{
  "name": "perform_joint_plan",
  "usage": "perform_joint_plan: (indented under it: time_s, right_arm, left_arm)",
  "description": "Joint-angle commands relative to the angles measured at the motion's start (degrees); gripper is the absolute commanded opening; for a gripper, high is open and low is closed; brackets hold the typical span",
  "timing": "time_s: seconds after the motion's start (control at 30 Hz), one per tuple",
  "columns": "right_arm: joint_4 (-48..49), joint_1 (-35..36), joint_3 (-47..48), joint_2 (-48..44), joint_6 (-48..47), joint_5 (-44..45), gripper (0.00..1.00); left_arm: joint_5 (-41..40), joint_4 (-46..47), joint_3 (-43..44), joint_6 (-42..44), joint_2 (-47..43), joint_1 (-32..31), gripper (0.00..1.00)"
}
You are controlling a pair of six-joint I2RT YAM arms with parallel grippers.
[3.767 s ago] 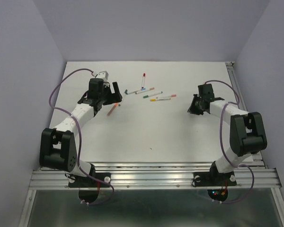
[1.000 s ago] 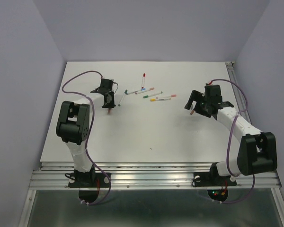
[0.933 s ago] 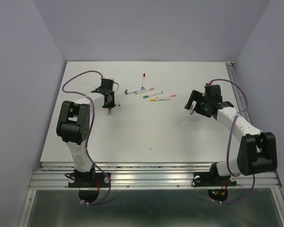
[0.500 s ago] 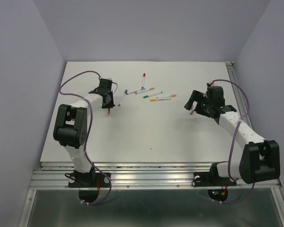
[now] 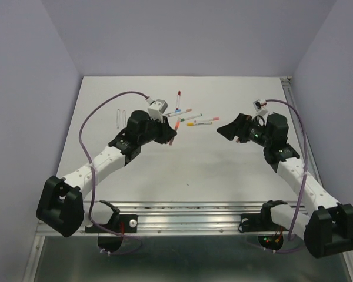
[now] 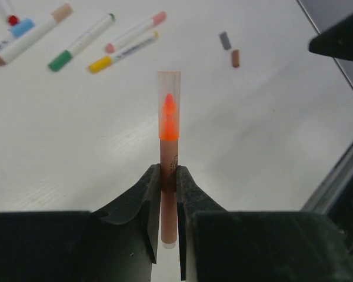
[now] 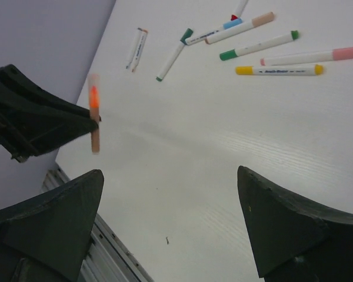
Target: Open the pen caps
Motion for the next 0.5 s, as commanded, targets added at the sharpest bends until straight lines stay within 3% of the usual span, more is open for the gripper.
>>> perform_joint_plan:
  time_s: [0.0,0.1,0.23,0.37,0.47]
  right_arm:
    - [9.5,8.1,-0.6,-1.4,3.6,0.0,1.0]
    - [8.0,15.9,1.5,-0.1,3.0,9.4,1.0]
    - [10.5,21.1,1.6,2.9,5.7,16.0,0.95]
    - [22.2,24.0,-1.3,5.3,9.9,19.0,0.81]
    - [25.0,25.5,-1.4,6.6,10.8,21.5,0.77]
  left_arm:
    - [6.4,8.4,-3.6,-3.2,-3.1,-5.8,0.0]
    - [4.8,8.9,-3.6,-5.0,-3.4,-9.7,0.0]
    - [-1.3,8.4,-4.4,-6.0,-5.0,-12.2,0.0]
    - [-1.9,7.7,-5.1,-6.3,-5.6,-12.7,0.0]
    - [-2.9,7.2,-5.8,-6.7,-5.8,-12.9,0.0]
